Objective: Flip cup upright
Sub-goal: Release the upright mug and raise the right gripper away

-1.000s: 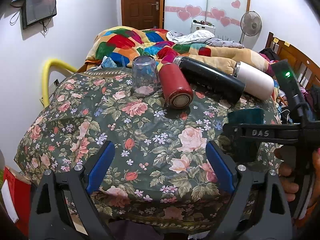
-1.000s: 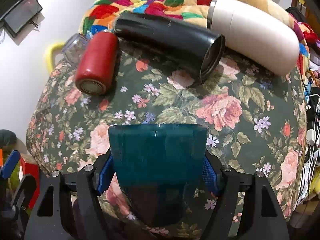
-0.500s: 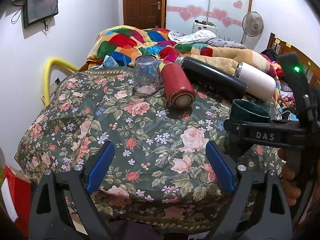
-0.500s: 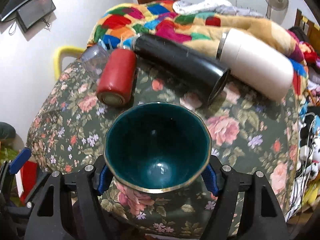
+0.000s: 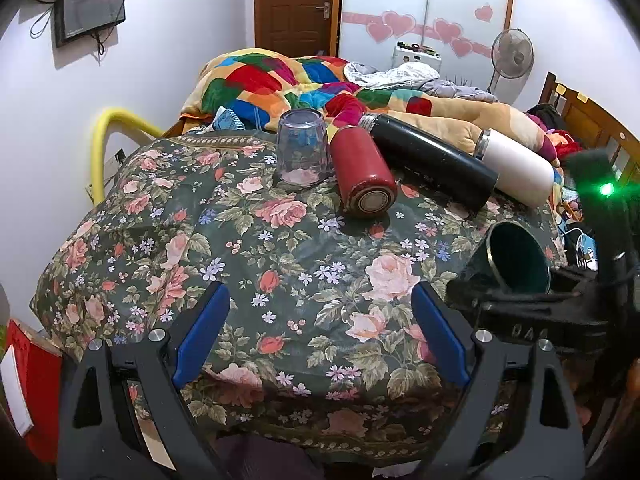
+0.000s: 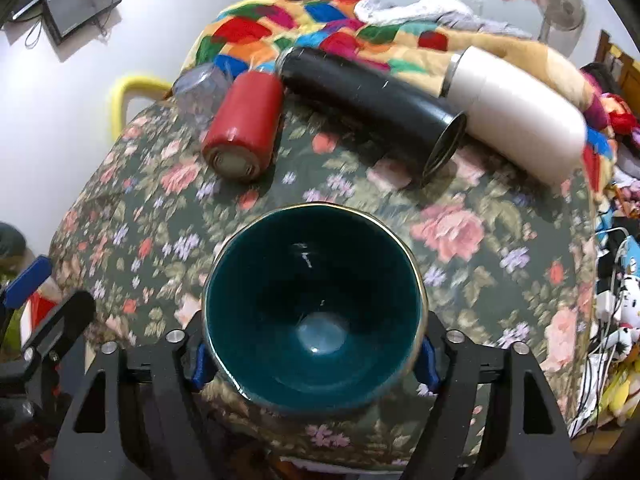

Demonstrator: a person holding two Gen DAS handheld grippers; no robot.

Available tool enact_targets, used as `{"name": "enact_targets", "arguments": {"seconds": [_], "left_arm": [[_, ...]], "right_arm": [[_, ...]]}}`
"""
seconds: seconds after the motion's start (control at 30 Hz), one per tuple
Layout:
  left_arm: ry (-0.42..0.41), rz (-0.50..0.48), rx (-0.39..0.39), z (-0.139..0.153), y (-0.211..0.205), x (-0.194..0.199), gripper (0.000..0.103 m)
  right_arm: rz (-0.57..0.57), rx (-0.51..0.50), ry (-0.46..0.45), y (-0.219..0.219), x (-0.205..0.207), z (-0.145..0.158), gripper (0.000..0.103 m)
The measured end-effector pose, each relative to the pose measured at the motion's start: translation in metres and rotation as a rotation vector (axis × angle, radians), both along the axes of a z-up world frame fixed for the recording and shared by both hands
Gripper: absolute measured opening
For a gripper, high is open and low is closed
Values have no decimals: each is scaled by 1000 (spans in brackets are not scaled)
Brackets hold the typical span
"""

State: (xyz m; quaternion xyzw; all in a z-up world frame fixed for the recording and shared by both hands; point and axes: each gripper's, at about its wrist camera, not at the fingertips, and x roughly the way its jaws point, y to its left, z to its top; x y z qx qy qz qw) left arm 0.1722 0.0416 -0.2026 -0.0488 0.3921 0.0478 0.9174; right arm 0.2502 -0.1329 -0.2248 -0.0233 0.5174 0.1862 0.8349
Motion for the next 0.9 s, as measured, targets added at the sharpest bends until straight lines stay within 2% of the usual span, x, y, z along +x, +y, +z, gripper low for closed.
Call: {"name": "enact_targets", "arguments": {"seconds": [0.1,0.27,0.47,0.6,0.73,0.9], "left_arm": [[-7,2,-1,5,-1,-5,92],[-23,4,-10,15,-5,-14,92],[-88,-8,-19,45,-16,-32,92],[-179,-26,-12,78,-27,-52,92],[-287,-50,-8,115,-38,-76,92],[-451,-71,14,161,-52,-114,93]], "right_arm": [[18,-1,45,2,-4,-8,78],[30,-11,62,-5,-18,-9,78],[22,31,-1,-28,-43,24,78],[5,62,-130,-46,-67,69,78],[-16,107,-320,-63,-103,128,78],[-47,157,-548,-76,-147,186,79]]}}
